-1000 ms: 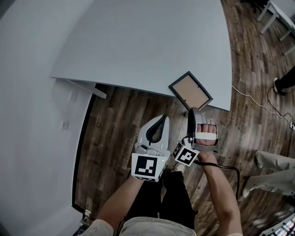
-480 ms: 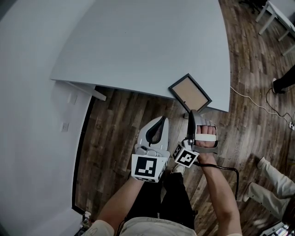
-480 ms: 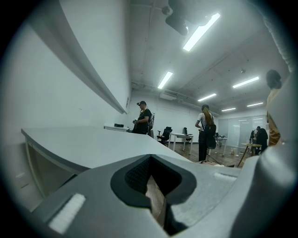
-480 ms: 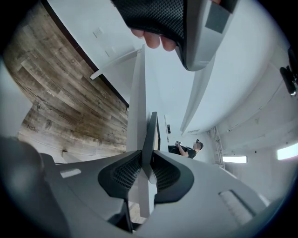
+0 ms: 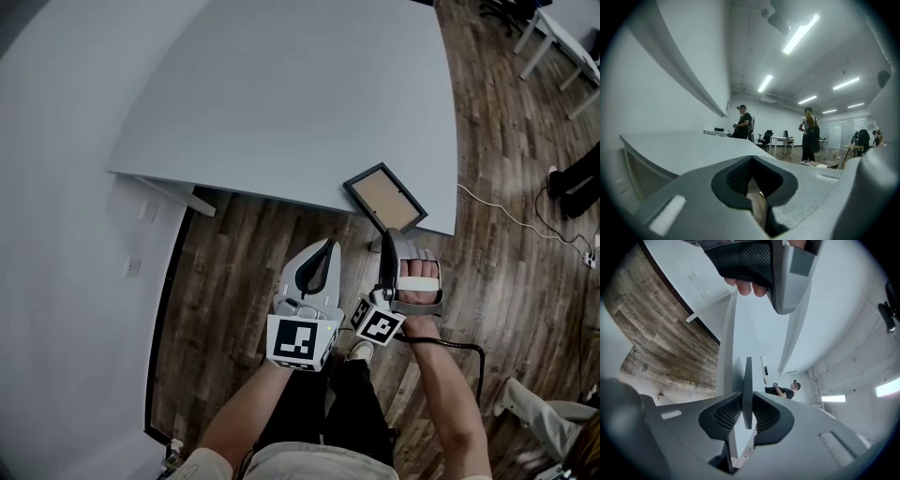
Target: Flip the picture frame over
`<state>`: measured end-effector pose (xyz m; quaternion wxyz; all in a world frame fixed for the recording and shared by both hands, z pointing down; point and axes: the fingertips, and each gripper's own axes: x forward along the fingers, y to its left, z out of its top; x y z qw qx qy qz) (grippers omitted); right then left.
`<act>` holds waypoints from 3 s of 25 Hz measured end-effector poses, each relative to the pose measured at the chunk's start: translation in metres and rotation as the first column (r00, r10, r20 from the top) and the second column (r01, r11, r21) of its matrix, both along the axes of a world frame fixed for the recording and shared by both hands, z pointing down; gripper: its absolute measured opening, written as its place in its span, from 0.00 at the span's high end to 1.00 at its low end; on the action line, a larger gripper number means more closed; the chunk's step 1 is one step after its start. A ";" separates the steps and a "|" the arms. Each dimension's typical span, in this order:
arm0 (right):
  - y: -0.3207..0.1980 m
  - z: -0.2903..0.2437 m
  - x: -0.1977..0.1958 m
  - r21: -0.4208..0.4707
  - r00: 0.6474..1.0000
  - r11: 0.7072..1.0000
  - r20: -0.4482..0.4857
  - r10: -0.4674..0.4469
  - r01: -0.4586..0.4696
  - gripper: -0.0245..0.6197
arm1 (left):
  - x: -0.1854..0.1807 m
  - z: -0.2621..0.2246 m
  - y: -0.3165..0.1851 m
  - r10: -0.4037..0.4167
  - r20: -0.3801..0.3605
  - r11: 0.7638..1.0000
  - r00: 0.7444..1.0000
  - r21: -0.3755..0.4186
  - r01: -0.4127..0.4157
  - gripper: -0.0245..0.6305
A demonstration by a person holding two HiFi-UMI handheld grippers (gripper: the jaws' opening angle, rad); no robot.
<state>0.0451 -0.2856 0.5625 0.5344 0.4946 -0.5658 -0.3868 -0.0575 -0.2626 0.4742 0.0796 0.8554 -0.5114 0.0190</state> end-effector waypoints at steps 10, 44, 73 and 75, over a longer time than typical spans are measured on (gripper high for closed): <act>-0.006 -0.028 0.000 0.040 0.999 0.999 0.050 0.005 -0.008 0.82 | -0.008 -0.015 -0.008 -0.004 -0.013 1.000 1.000 0.018 0.004 0.96; -0.003 -0.155 0.052 -0.155 0.113 0.987 0.981 0.159 -0.044 0.82 | 0.009 -0.067 -0.011 -0.002 -0.011 0.996 1.000 0.089 0.003 0.96; 0.009 -0.035 0.101 -0.361 -0.886 0.933 0.428 0.181 0.016 0.82 | 0.020 -0.036 -0.015 0.018 0.013 0.999 1.000 0.031 -0.018 0.96; 0.011 -0.024 0.104 -0.375 -0.901 0.927 0.399 0.171 0.010 0.82 | 0.020 -0.033 -0.016 0.018 0.016 0.999 1.000 0.026 -0.019 0.96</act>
